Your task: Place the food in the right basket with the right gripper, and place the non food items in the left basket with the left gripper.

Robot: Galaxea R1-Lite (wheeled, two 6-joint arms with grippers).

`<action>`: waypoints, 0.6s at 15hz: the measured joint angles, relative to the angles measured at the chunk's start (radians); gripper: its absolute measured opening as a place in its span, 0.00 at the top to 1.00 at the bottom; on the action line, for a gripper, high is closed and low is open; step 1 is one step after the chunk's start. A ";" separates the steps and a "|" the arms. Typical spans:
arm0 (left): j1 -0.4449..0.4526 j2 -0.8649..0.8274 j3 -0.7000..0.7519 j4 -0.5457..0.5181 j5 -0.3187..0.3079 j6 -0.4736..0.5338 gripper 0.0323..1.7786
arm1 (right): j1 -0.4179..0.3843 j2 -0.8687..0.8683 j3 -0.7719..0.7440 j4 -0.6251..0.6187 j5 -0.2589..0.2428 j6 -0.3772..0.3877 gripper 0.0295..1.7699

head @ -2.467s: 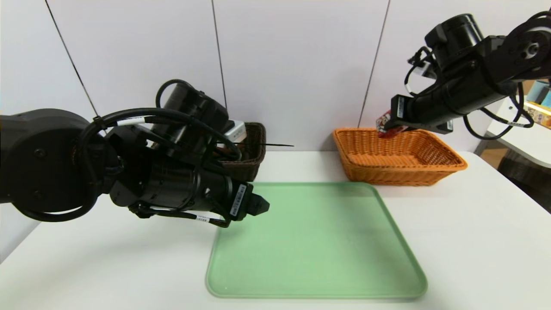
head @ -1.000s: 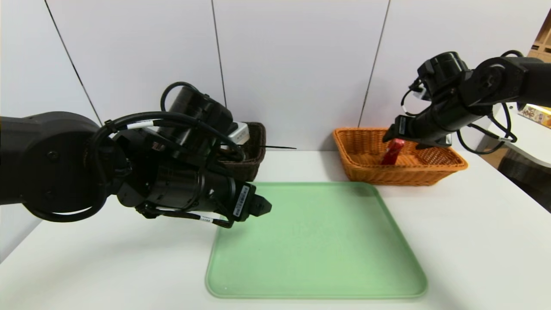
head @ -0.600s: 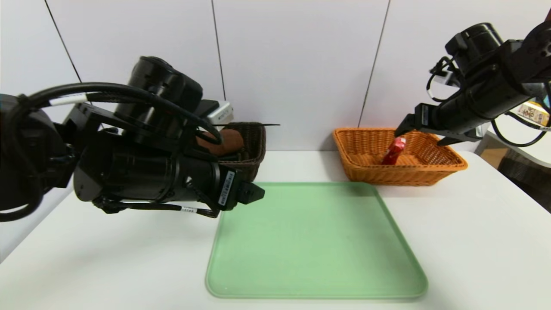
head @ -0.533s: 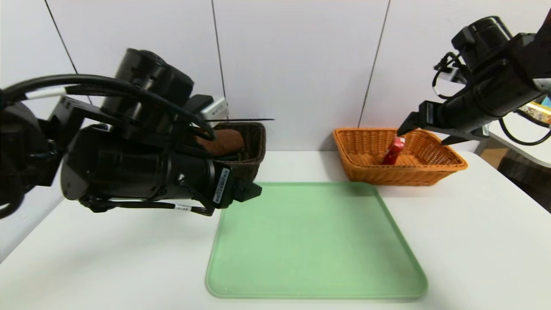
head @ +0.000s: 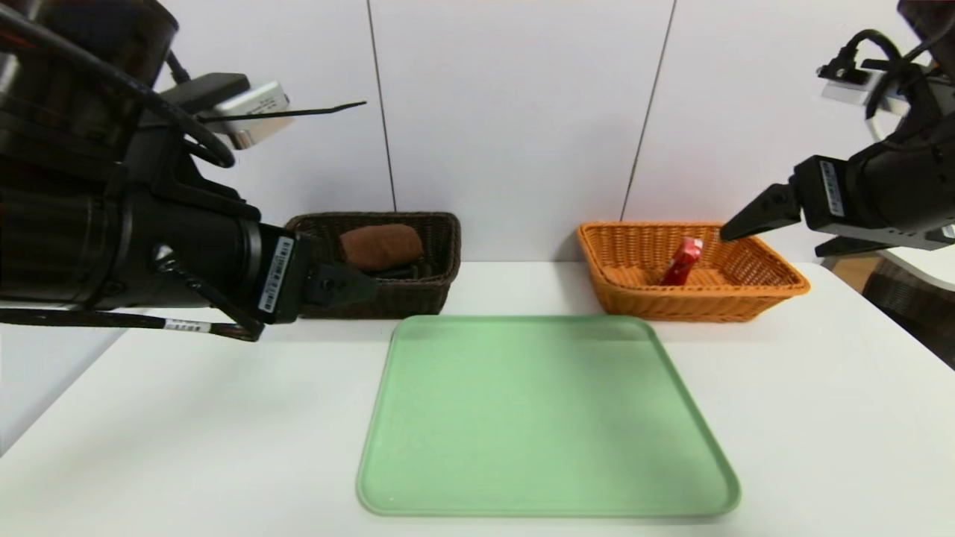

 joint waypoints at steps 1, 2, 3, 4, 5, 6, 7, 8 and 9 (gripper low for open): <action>0.005 -0.020 -0.004 0.032 0.032 -0.001 0.05 | 0.025 -0.045 0.034 0.002 -0.001 0.001 0.06; 0.017 -0.040 -0.004 0.060 0.059 -0.004 0.05 | 0.043 -0.087 0.068 0.003 -0.003 0.001 0.05; 0.034 -0.061 -0.002 0.078 0.085 -0.009 0.05 | 0.057 -0.135 0.106 0.003 -0.005 0.001 0.05; 0.058 -0.086 0.003 0.095 0.106 -0.014 0.05 | 0.064 -0.177 0.138 0.003 -0.006 0.000 0.05; 0.083 -0.109 0.011 0.109 0.117 -0.016 0.05 | 0.070 -0.228 0.176 0.003 -0.007 -0.001 0.05; 0.116 -0.140 0.025 0.123 0.125 -0.016 0.05 | 0.073 -0.274 0.211 0.004 -0.008 -0.003 0.05; 0.153 -0.171 0.047 0.129 0.128 -0.017 0.05 | 0.075 -0.321 0.248 0.005 -0.008 -0.004 0.04; 0.183 -0.201 0.073 0.131 0.129 -0.017 0.05 | 0.076 -0.364 0.282 0.005 -0.009 -0.007 0.04; 0.211 -0.233 0.101 0.132 0.130 -0.016 0.05 | 0.077 -0.404 0.312 0.004 -0.008 -0.009 0.04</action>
